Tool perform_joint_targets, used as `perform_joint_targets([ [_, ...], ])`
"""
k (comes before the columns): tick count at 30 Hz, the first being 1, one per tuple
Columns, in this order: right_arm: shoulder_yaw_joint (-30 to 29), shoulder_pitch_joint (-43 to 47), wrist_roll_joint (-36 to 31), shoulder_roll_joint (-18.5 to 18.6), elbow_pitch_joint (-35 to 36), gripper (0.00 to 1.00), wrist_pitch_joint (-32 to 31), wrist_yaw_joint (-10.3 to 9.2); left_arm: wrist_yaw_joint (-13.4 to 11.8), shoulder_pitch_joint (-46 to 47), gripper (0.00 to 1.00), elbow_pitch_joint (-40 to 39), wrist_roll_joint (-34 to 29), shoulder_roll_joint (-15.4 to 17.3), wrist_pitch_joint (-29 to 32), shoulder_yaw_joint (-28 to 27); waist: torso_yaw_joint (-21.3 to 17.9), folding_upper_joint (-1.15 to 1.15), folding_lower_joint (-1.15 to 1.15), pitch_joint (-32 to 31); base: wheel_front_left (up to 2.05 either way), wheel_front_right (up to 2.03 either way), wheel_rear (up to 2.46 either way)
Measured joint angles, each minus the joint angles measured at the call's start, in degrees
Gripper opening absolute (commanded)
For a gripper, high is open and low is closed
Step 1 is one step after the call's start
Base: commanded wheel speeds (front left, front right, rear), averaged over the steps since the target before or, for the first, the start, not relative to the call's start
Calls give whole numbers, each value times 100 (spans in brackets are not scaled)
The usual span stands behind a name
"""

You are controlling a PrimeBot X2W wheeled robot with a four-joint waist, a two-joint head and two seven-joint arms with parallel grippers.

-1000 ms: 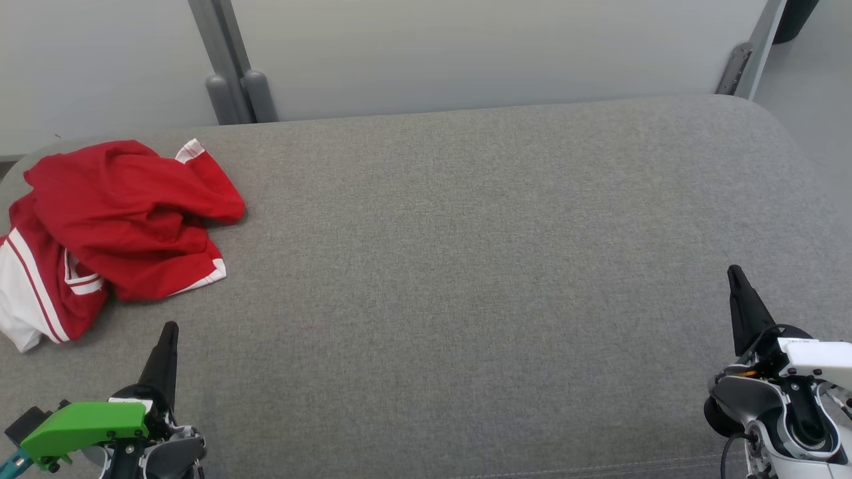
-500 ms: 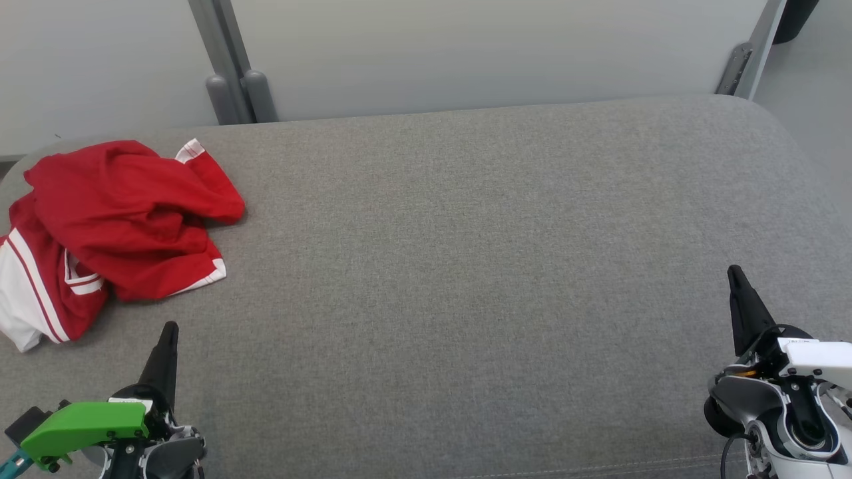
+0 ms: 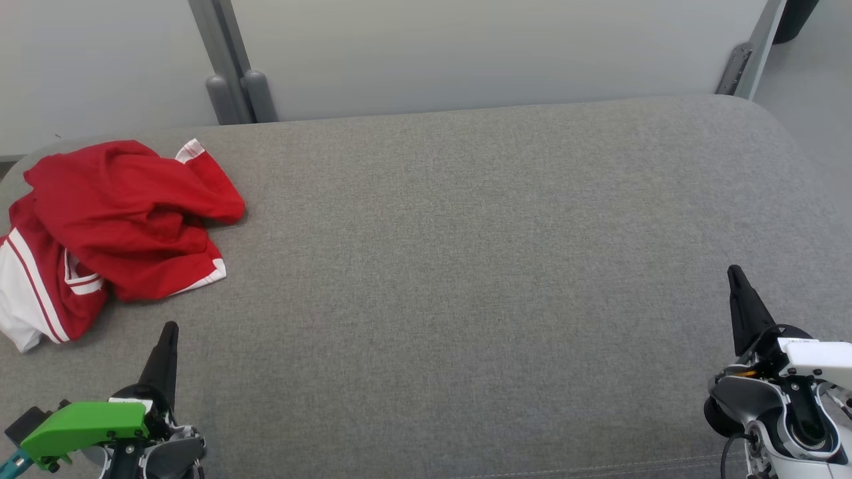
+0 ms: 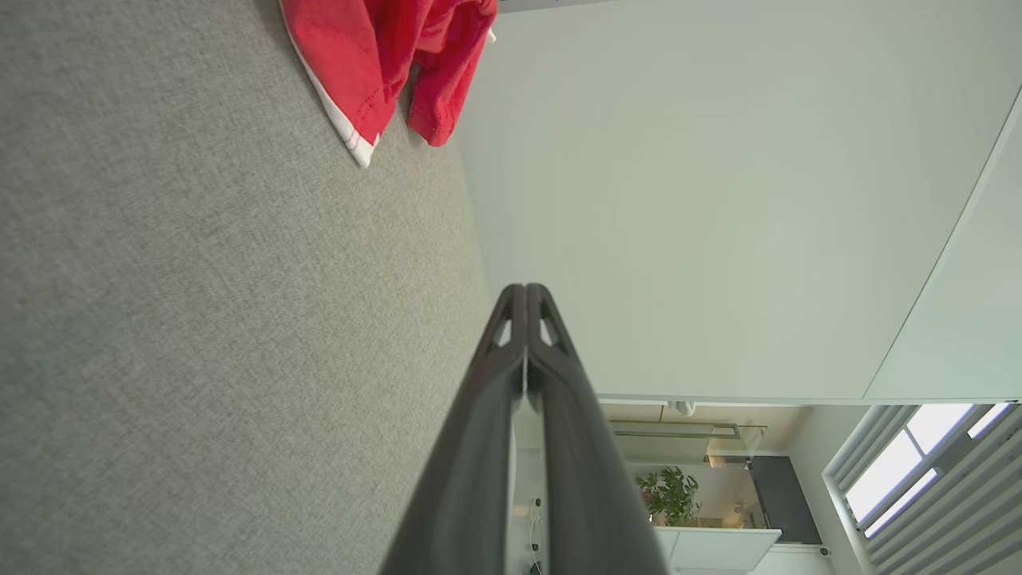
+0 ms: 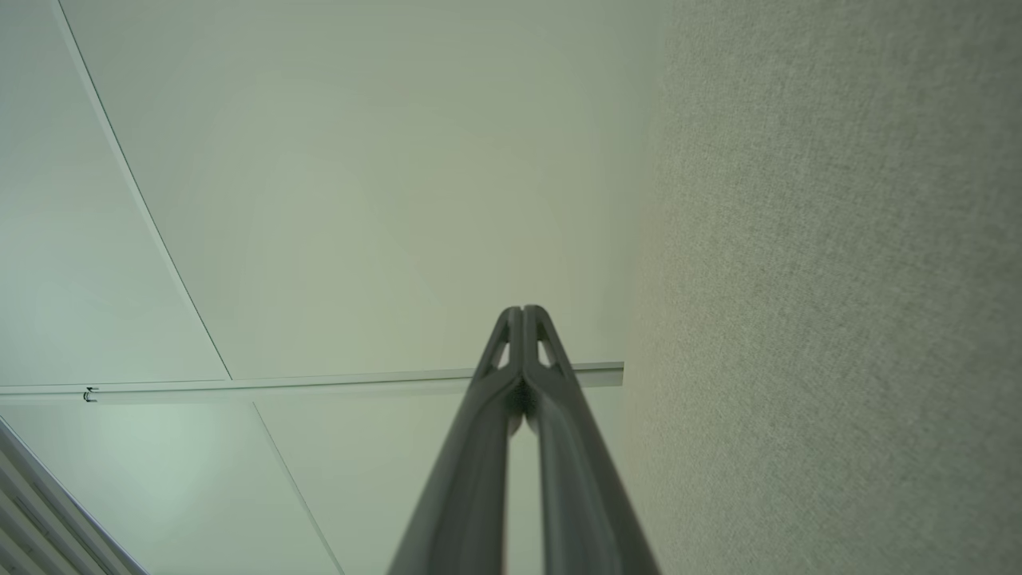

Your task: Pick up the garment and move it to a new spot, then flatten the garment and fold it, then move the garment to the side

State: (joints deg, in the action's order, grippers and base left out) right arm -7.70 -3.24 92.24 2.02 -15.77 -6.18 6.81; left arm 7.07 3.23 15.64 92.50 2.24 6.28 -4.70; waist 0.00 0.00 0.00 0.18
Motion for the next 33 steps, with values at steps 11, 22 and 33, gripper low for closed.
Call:
perform_joint_targets([
  [11,2,18,0,-9,-24,100,1,-9,-1,-10,100,38,0,-4,-1,5,0,0,0,0,0,0,0],
  [22,75,375,-12,-174,-331,100,97,-34,-5,-340,100,328,-51,-142,-90,133,-2,0,0,2,0,0,0],
  [33,183,375,-264,-165,-225,100,315,-34,-5,-339,100,177,-346,-138,-316,335,-14,0,0,9,0,0,0],
])
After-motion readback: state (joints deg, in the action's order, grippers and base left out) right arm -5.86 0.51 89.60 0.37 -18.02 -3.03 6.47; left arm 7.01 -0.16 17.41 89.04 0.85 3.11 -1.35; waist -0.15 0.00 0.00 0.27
